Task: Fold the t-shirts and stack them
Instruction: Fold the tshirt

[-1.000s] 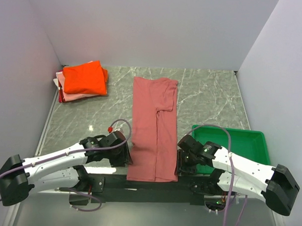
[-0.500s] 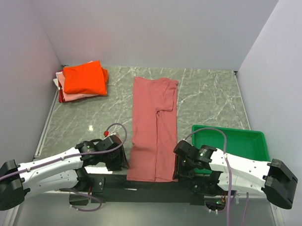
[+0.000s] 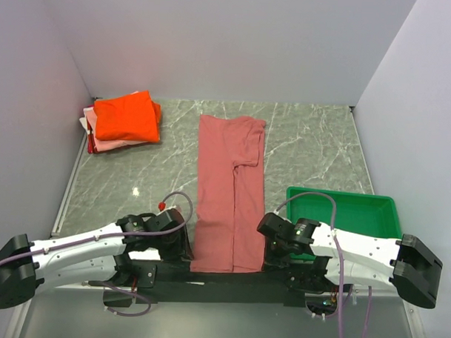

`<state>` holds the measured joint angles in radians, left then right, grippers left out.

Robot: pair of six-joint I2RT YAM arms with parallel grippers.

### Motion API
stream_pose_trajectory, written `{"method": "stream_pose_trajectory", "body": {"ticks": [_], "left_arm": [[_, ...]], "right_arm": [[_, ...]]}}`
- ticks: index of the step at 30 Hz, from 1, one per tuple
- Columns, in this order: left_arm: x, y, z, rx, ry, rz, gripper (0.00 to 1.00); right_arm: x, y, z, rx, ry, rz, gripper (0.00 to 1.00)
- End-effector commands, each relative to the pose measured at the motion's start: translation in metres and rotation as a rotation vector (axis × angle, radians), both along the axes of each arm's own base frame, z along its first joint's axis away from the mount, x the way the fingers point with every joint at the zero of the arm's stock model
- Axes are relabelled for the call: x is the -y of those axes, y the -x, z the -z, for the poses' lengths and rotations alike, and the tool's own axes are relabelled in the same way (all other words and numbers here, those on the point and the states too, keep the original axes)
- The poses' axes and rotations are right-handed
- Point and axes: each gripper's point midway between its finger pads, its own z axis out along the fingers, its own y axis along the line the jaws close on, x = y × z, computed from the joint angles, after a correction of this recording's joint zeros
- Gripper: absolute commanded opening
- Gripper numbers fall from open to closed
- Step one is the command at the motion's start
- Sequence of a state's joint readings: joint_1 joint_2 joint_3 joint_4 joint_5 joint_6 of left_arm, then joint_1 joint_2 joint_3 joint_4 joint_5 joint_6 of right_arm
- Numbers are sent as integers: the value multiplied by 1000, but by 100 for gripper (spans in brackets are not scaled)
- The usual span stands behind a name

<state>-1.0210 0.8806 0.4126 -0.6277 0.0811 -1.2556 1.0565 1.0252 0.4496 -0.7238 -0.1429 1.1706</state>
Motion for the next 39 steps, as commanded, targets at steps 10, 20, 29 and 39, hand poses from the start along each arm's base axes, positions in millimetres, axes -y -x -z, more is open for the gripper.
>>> {"method": "stream_pose_trajectory", "body": {"ticks": [10, 20, 29, 39], "left_arm": [[24, 14, 2, -41, 83, 7, 52], [25, 25, 21, -67, 30, -6, 47], [30, 30, 15, -65, 43, 15, 1], [43, 42, -1, -55, 59, 69, 1]], "right_arm": [[6, 4, 1, -4, 15, 26, 6], [5, 4, 1, 2, 6, 25, 6], [9, 6, -1, -7, 29, 36, 0], [11, 6, -11, -8, 40, 34, 0]]}}
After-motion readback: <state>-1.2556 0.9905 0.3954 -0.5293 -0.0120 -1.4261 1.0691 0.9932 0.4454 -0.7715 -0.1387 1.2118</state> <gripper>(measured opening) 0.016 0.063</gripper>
